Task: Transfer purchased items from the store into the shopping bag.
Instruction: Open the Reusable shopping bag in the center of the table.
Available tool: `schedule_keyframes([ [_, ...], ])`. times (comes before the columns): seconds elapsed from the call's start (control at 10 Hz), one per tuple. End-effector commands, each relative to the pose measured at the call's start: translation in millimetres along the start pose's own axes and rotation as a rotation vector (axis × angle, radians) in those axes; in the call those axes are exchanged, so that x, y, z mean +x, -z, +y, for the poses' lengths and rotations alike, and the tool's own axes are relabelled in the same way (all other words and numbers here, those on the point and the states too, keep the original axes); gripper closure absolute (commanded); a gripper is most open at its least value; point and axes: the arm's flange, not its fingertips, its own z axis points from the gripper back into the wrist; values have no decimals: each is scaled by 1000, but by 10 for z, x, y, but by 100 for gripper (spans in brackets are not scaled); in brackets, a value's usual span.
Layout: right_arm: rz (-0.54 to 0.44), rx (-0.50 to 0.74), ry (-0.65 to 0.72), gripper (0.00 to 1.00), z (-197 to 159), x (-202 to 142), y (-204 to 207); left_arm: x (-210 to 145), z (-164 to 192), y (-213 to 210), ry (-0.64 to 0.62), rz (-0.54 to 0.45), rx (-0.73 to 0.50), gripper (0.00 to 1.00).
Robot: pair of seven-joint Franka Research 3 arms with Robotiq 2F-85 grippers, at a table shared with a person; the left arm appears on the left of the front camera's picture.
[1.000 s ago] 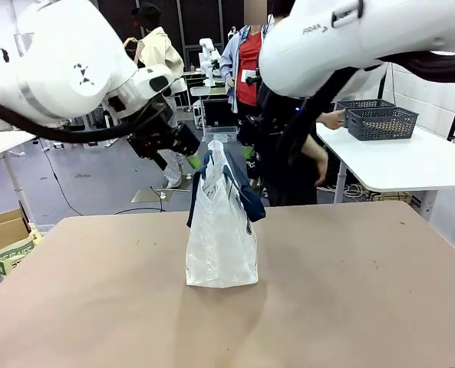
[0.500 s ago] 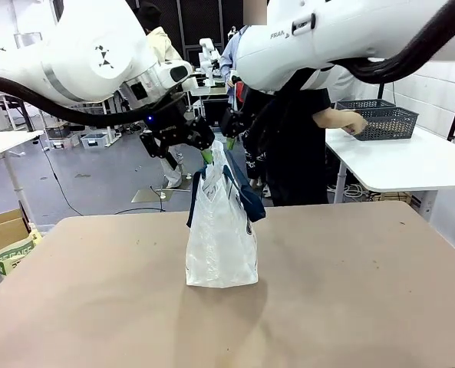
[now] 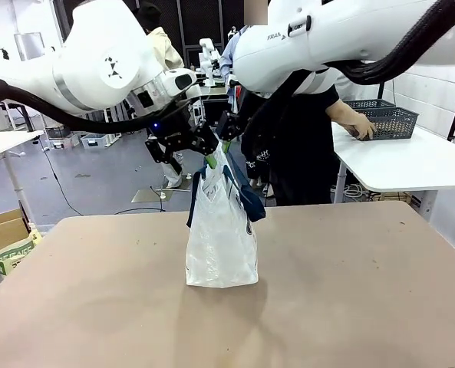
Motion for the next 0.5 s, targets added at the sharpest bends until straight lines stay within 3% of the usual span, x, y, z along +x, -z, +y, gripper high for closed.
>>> schedule_keyframes([
  [0.0, 28, 59, 29, 0, 29, 113, 93, 82, 35, 6, -38, -5, -24, 0],
  [0.4, 110, 57, 52, 0, 41, 121, 321, 73, 138, 123, -71, 38, -16, 0],
])
